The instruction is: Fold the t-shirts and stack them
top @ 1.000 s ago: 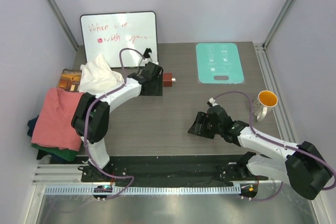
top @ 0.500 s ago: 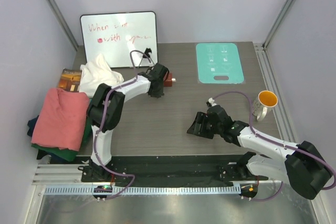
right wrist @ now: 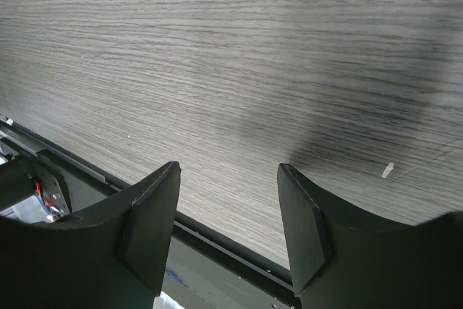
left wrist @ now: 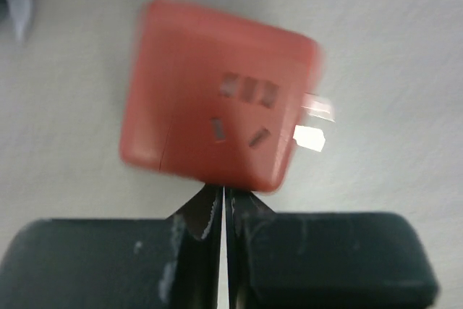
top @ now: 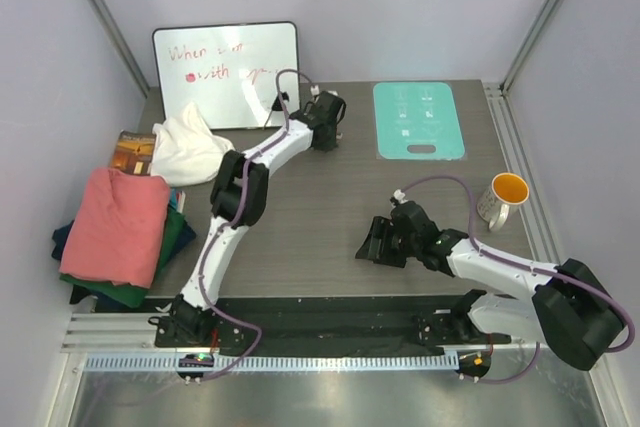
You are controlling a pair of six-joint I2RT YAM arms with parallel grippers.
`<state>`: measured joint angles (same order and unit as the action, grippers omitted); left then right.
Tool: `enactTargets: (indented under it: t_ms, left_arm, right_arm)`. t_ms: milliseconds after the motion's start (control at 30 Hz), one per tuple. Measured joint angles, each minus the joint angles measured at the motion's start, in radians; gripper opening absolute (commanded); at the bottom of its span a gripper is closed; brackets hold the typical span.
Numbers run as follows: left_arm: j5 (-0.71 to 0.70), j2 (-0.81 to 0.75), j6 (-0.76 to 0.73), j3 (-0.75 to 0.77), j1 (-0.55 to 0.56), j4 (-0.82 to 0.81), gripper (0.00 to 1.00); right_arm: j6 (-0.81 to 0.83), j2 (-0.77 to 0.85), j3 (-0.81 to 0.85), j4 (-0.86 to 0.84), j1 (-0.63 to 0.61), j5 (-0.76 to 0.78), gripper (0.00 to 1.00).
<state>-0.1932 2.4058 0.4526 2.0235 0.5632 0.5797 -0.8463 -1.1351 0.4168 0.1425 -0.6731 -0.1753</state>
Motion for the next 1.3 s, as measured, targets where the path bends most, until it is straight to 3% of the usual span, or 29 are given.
enactTargets:
  t_ms: [167, 200, 233, 333, 533, 667, 833, 1067, 1300]
  left_arm:
    - [0.021, 0.295, -0.005, 0.495, -0.006, 0.042, 0.17]
    - [0.028, 0.319, 0.003, 0.529, -0.009, 0.04, 0.29]
    - [0.037, 0.323, 0.009, 0.534, -0.012, 0.034, 0.34]
    - [0.055, 0.245, 0.029, 0.385, -0.023, -0.039, 0.47]
    - [0.055, -0.006, 0.036, -0.022, -0.031, -0.076, 0.49]
    - [0.046, -0.21, 0.038, -0.328, -0.031, -0.11, 0.7]
    - [0.027, -0.523, 0.071, -0.7, -0.029, -0.153, 0.72]
    - [-0.058, -0.807, 0.172, -0.954, -0.03, -0.165, 0.78]
    - [-0.105, -0.825, 0.214, -0.988, -0.12, -0.112, 0.78]
  right_arm:
    - [0.003, -0.004, 0.0, 0.012, 0.0, -0.007, 0.62]
    - [0.005, -0.003, 0.0, 0.016, 0.0, -0.007, 0.62]
    - [0.005, -0.001, 0.0, 0.022, 0.0, -0.006, 0.62]
    - [0.005, 0.019, 0.0, 0.036, 0.0, -0.006, 0.62]
    - [0.004, 0.031, -0.001, 0.031, 0.0, -0.011, 0.62]
    - [0.002, 0.031, -0.002, 0.013, 0.0, -0.013, 0.63]
    - [0.002, 0.008, -0.003, -0.017, -0.006, -0.016, 0.64]
    - [0.002, -0.046, -0.003, -0.057, -0.048, -0.035, 0.64]
    - [0.0, -0.059, -0.004, -0.086, -0.076, -0.043, 0.64]
